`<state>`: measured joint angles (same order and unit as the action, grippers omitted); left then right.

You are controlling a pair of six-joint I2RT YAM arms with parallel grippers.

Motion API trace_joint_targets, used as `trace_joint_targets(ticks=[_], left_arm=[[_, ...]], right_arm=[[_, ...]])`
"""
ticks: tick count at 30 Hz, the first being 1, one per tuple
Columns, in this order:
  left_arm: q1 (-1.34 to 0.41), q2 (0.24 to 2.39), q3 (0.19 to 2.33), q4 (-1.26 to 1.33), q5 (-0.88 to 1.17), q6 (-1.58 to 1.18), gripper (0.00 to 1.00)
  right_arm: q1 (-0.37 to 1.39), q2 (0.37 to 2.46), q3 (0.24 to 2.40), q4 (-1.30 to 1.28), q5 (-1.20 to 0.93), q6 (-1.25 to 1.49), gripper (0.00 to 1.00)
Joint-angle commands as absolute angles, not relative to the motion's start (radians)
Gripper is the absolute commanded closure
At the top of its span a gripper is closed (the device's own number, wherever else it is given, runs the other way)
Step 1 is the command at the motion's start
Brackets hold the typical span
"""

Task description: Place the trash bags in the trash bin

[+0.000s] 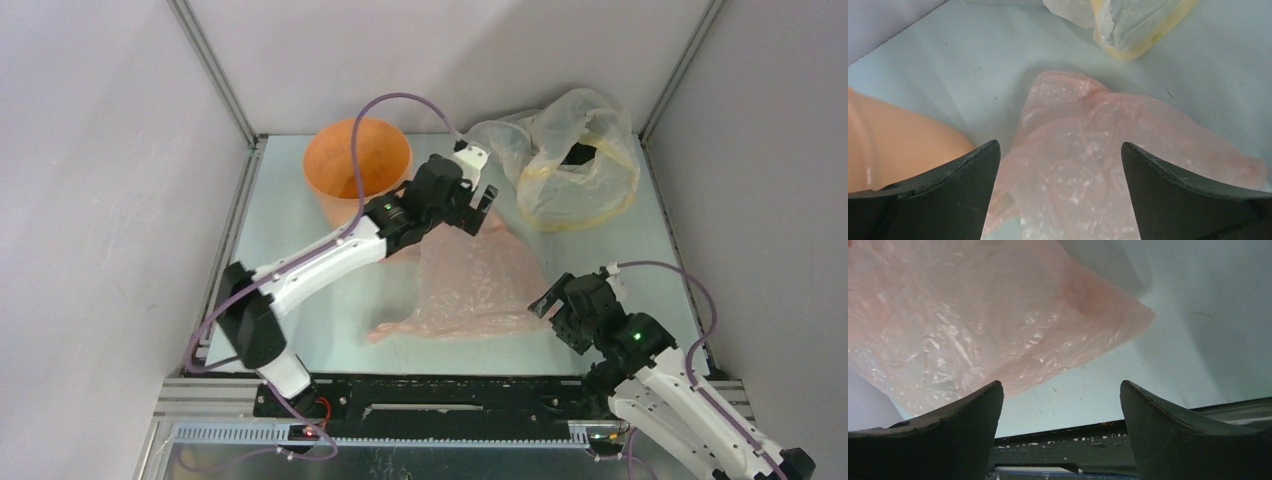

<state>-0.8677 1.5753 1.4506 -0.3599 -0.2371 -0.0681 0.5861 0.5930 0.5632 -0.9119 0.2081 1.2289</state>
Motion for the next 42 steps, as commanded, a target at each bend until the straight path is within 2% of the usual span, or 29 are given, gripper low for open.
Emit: trace_joint_targets(ticks=[1,10,16,19,23,24,25,28,34,42], left_arm=[[-0.835,1.710,1.592,-0.375,-0.246,-0.009,0.00],[-0.789,1.917,1.731,-0.380,-0.165,-0.038,0.00],[-0.777,2.037,1.813,-0.379,-0.131,-0.062,0.00],[-0.771,2.091,1.852,-0.380,-0.109,-0.077,0.00],[-0.759,2.148,1.892,-0.385,-0.095,-0.095,0.00],[-0.755,2.159,1.897,-0.385,-0.093,-0.101,0.00],[-0.752,2.168,1.901,-0.385,-0.090,-0.107,0.00],[-0.744,2.194,1.910,-0.385,-0.090,-0.123,0.00],[-0.726,2.258,1.959,-0.402,-0.072,-0.155,0.00],[-0.714,2.289,1.933,-0.438,0.117,-0.279,0.00]], right_arm=[[0.594,0.548,0.459,-0.762,0.141,1.331,0.11],[0.592,0.577,0.340,-0.642,0.208,1.418,0.20],[0.507,0.682,0.339,-0.552,0.230,1.251,0.25],[0.434,0.761,0.339,-0.515,0.195,1.140,0.42],[0.299,0.858,0.339,-0.468,0.106,1.014,0.85],[0.263,0.873,0.339,-0.459,0.091,0.984,0.93],[0.231,0.884,0.341,-0.449,0.080,0.953,0.95],[0.175,0.903,0.366,-0.450,0.096,0.856,0.99],[0.174,0.917,0.398,-0.478,0.106,0.800,0.98],[0.172,0.917,0.398,-0.473,0.109,0.804,0.98]])
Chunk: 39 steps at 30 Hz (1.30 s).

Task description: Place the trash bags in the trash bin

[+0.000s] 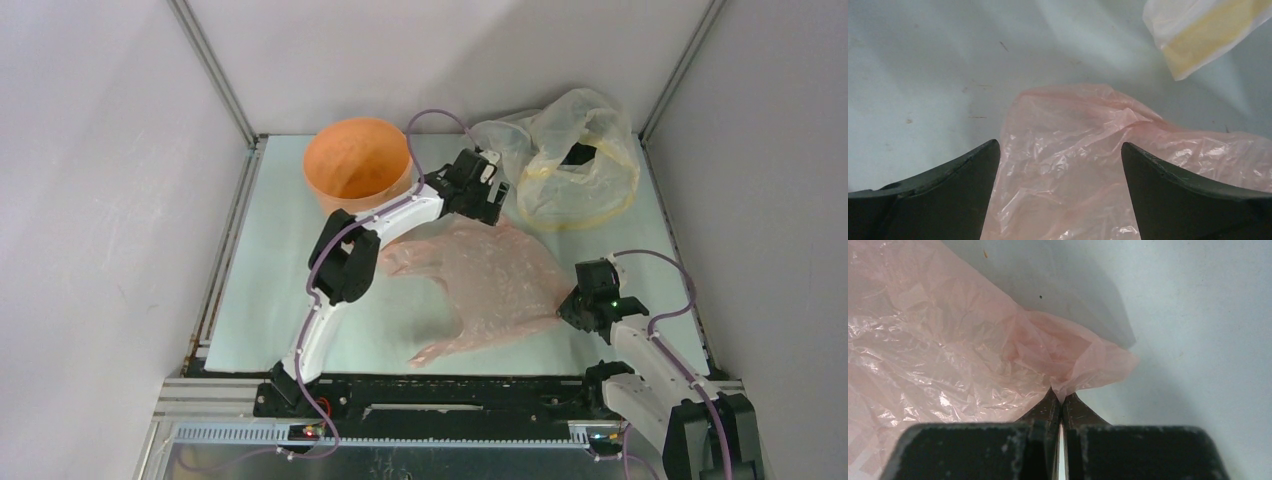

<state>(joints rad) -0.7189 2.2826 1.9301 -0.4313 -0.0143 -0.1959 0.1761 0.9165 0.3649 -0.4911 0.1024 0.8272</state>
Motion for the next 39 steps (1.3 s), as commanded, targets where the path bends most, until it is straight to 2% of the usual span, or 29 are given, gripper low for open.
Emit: trace_joint_targets(ticks=[1,8,13,18,23,24,28,31,39], left_arm=[[-0.714,2.292,1.928,-0.435,0.142,-0.296,0.00],[-0.721,2.299,1.861,-0.352,0.307,-0.398,0.01],[-0.727,2.323,1.835,-0.332,0.307,-0.425,0.07],[-0.761,2.314,1.811,-0.310,0.316,-0.422,0.22],[-0.792,2.225,1.692,-0.185,0.357,-0.453,0.40],[-0.796,2.206,1.658,-0.149,0.386,-0.465,0.46],[-0.799,2.089,1.553,-0.046,0.438,-0.495,0.83],[-0.798,1.961,1.475,-0.006,0.407,-0.487,0.99],[-0.800,1.645,1.307,-0.011,0.341,-0.479,1.00]], right_arm=[[0.172,0.917,0.398,-0.471,0.106,0.803,0.98],[0.174,0.906,0.397,-0.448,0.066,0.773,0.98],[0.174,0.881,0.397,-0.430,0.028,0.749,0.97],[0.175,0.863,0.398,-0.394,-0.042,0.714,0.97],[0.175,0.864,0.416,-0.358,-0.105,0.681,0.96],[0.175,0.868,0.425,-0.359,-0.106,0.676,0.96],[0.177,0.868,0.466,-0.376,-0.126,0.632,0.97],[0.188,0.822,0.493,-0.374,-0.185,0.590,0.99],[0.361,0.741,0.674,-0.469,-0.144,0.540,1.00]])
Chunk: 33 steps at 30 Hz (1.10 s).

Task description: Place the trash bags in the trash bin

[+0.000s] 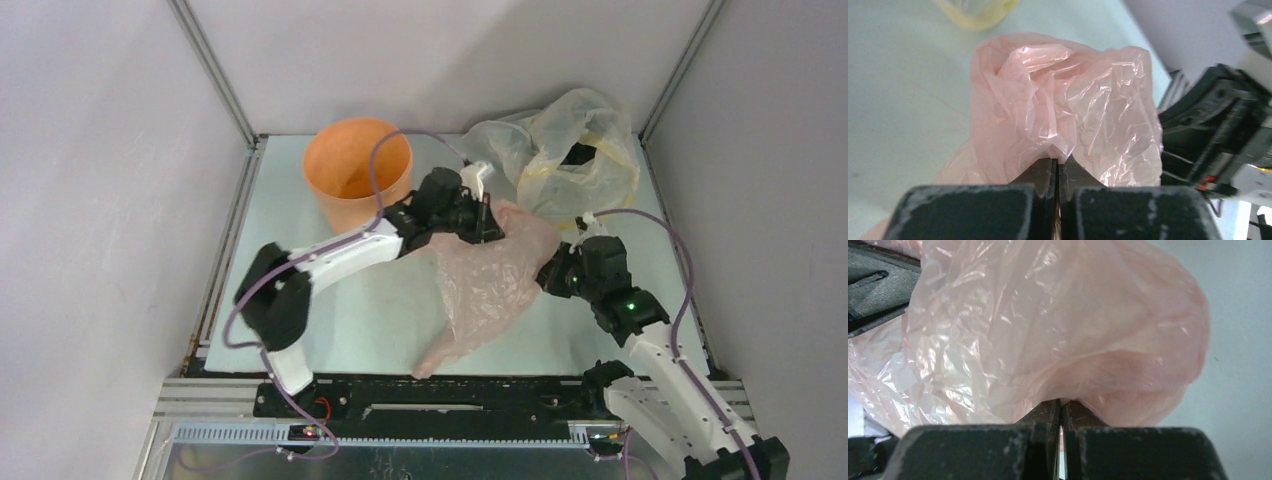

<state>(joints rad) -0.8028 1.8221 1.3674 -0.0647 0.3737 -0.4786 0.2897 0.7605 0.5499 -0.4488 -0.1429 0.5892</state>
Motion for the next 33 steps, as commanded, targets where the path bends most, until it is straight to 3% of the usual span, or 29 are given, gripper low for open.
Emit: trace_joint_targets(ticks=[1,10,14,20,28,33], left_arm=[[-0.801,1.586,1.284,-0.027,0.316,-0.477,1.00],[-0.805,1.231,1.240,-0.330,0.066,-0.419,1.00],[-0.782,1.149,1.341,-0.547,-0.111,-0.387,1.00],[-0.619,1.071,1.400,-0.699,-0.148,-0.352,1.00],[-0.413,1.123,1.536,-0.780,-0.116,-0.276,1.00],[-0.318,1.247,1.687,-0.849,-0.093,-0.240,1.00]], right_arm=[[0.394,0.744,0.699,-0.472,-0.153,0.537,1.00],[0.648,0.867,1.015,-0.431,-0.160,0.473,1.00],[0.733,1.020,1.191,-0.413,-0.168,0.444,1.00],[0.776,1.297,1.398,-0.330,-0.238,0.449,1.00],[0.802,1.616,1.745,-0.273,-0.251,0.459,1.00],[0.802,1.843,2.049,-0.376,-0.234,0.447,1.00]])
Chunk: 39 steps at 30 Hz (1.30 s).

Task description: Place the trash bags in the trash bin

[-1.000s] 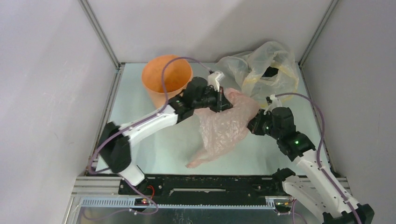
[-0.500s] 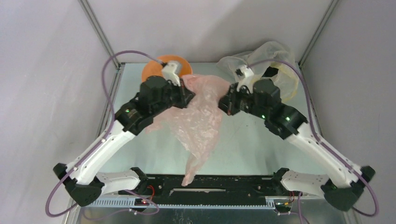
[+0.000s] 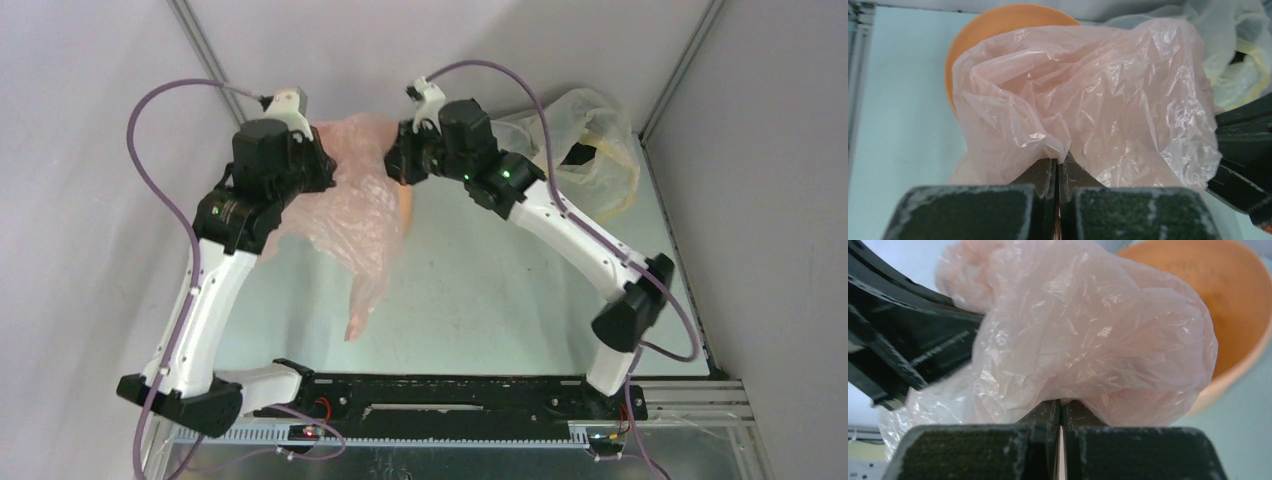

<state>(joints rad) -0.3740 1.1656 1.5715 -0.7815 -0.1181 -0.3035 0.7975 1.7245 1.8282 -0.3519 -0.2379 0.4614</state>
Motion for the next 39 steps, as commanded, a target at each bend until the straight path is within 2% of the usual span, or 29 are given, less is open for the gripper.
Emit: trace_joint_targets(ticks=[1,6,12,17,20,21,23,25,32,36,39], left_arm=[[-0.306,1.276,1.718,-0.863,-0.092,-0.235,1.00],[-0.272,1.435,1.846,-0.936,-0.070,-0.222,1.00],[-0.259,1.606,1.958,-0.980,-0.054,-0.219,1.00],[-0.248,1.773,2.115,-1.060,-0.072,-0.202,1.00],[-0.242,1.878,2.213,-1.118,-0.069,-0.186,1.00],[-0.241,1.905,2.236,-1.135,-0.062,-0.178,1.00],[-0.241,1.945,2.252,-1.144,-0.041,-0.166,1.00],[-0.241,1.972,2.252,-1.145,-0.034,-0.161,1.00],[-0.240,2.049,2.263,-1.155,-0.018,-0.155,0.99],[-0.240,2.047,2.288,-1.162,-0.008,-0.158,0.89],[-0.241,2.008,2.318,-1.164,-0.008,-0.159,0.74]], right_arm=[[0.802,1.892,2.115,-0.407,-0.229,0.445,1.00],[0.793,2.081,2.323,-0.513,-0.177,0.454,1.00],[0.760,2.174,2.339,-0.520,-0.175,0.478,1.00],[0.754,2.234,2.393,-0.568,-0.158,0.461,0.92],[0.752,2.242,2.411,-0.608,-0.110,0.441,0.90],[0.752,2.239,2.411,-0.620,-0.097,0.431,0.86],[0.752,2.224,2.409,-0.645,-0.088,0.408,0.70],[0.752,2.191,2.408,-0.668,-0.075,0.389,0.62],[0.755,2.067,2.389,-0.706,-0.021,0.330,0.54],[0.753,2.025,2.348,-0.693,-0.022,0.299,0.46],[0.732,2.026,2.345,-0.698,-0.048,0.314,0.45]])
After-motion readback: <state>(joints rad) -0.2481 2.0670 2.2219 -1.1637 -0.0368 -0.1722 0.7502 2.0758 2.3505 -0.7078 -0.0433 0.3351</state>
